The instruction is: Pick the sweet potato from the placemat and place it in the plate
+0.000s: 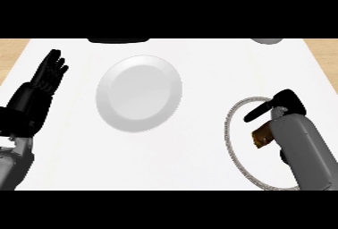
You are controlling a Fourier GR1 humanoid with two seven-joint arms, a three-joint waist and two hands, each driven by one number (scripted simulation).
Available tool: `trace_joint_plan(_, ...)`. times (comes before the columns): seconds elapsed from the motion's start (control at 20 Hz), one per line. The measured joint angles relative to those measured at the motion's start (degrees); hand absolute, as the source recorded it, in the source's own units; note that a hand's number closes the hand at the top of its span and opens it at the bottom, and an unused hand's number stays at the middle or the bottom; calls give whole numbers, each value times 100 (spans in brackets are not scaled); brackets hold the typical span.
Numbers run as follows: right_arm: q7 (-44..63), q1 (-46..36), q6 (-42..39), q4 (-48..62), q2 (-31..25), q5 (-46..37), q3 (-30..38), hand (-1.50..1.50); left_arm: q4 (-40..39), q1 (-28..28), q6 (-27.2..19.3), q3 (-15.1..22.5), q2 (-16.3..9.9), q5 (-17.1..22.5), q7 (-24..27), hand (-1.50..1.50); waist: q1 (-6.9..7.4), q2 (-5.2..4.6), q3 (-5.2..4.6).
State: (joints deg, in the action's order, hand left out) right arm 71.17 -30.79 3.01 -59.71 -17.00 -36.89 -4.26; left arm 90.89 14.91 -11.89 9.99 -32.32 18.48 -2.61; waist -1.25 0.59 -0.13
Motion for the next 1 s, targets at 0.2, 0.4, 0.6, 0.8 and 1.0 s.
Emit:
trace_joint_plan(0.2, 14, 271, -150, -148, 41, -10, 150, -150, 83, -106, -23, 30, 81, -86, 47, 0, 17, -5, 1)
trace_joint_plan(0.4, -15, 568, -257, -392, 84, -19, 291, -150, 108, -134, 72, -35, 111, -72, 71, 0, 37, -17, 4)
trace_joint_plan(0.6, -78, 879, -360, -607, 228, -10, 385, -150, 49, -120, 190, -142, 119, -64, 103, 0, 52, -28, 2)
trace_joint_plan(0.8, -110, 1058, -409, -662, 368, -149, 471, -150, -1, -49, 267, -212, 129, -86, 70, 0, 70, -27, -17)
trace_joint_plan(1.0, -144, 1154, -512, -674, 367, -226, 633, -150, -55, 9, 288, -222, 199, -151, 62, 0, 82, -20, -33)
